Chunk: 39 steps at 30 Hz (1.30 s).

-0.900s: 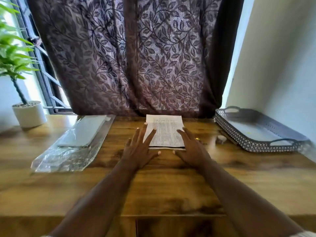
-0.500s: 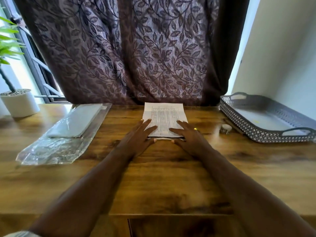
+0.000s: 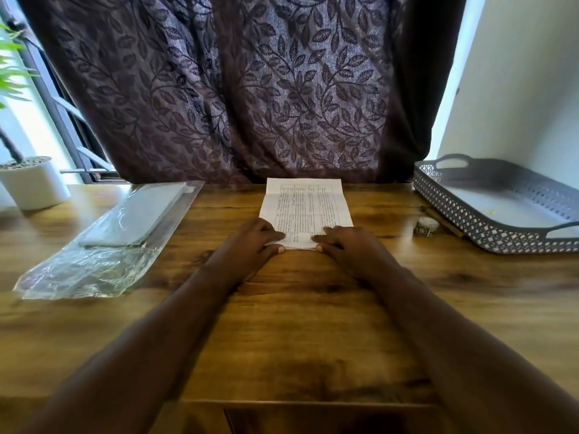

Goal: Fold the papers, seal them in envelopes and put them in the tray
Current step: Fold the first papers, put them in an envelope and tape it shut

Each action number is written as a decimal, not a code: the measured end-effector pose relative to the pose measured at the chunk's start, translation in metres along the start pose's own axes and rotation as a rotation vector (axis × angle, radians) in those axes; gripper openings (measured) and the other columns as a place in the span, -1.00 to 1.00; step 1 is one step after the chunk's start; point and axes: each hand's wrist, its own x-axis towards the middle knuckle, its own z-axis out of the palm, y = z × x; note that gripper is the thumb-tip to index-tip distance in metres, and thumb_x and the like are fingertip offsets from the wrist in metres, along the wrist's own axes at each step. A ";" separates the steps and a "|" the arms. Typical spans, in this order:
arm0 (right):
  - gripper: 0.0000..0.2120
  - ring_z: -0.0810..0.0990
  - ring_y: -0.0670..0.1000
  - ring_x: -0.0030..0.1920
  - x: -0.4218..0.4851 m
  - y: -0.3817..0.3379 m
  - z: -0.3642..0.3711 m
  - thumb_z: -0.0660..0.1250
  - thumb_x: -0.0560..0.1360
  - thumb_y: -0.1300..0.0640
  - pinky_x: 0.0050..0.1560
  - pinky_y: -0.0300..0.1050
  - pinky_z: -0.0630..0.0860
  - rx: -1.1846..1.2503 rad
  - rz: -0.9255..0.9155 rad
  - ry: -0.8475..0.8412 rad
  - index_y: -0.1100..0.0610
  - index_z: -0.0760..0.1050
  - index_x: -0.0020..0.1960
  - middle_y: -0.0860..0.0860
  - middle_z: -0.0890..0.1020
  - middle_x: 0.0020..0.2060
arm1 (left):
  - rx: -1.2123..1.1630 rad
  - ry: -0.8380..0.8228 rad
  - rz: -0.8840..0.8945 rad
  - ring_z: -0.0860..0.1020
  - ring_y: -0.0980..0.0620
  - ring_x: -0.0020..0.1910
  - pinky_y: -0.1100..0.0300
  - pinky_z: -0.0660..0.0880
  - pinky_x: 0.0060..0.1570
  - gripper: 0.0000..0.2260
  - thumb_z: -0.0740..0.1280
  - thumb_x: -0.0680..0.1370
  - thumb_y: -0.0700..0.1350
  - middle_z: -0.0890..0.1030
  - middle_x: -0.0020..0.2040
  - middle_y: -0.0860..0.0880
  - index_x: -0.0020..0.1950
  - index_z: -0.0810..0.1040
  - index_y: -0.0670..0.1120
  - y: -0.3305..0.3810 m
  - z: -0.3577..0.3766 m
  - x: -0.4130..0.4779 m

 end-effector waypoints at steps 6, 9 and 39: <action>-0.64 0.39 0.06 0.47 0.002 -0.001 0.000 0.17 0.66 -0.12 0.44 0.06 0.36 0.010 -0.017 0.021 -0.15 0.45 0.44 -0.02 0.41 0.51 | 0.074 0.075 0.052 0.49 0.06 0.20 0.06 0.48 0.20 -0.69 0.24 0.65 0.09 0.54 0.23 0.01 0.33 0.58 0.04 0.003 -0.006 0.002; -0.65 0.39 0.07 0.47 0.005 0.001 0.001 0.18 0.67 -0.10 0.44 0.07 0.36 0.030 -0.019 0.033 -0.14 0.47 0.42 0.00 0.41 0.50 | 0.160 0.094 0.075 0.51 0.02 0.19 0.02 0.52 0.14 -0.69 0.21 0.66 0.11 0.54 0.22 -0.01 0.32 0.58 0.06 0.006 -0.006 0.005; -0.71 0.64 0.08 0.17 0.019 0.010 0.022 0.09 0.67 -0.10 0.47 0.31 0.22 -0.429 -0.264 0.252 -0.04 0.49 0.25 0.03 0.67 0.18 | 0.434 0.091 0.151 0.56 -0.06 0.09 -0.01 0.60 -0.01 -0.76 0.20 0.68 -0.04 0.55 0.17 -0.09 0.30 0.51 -0.06 0.018 0.000 0.007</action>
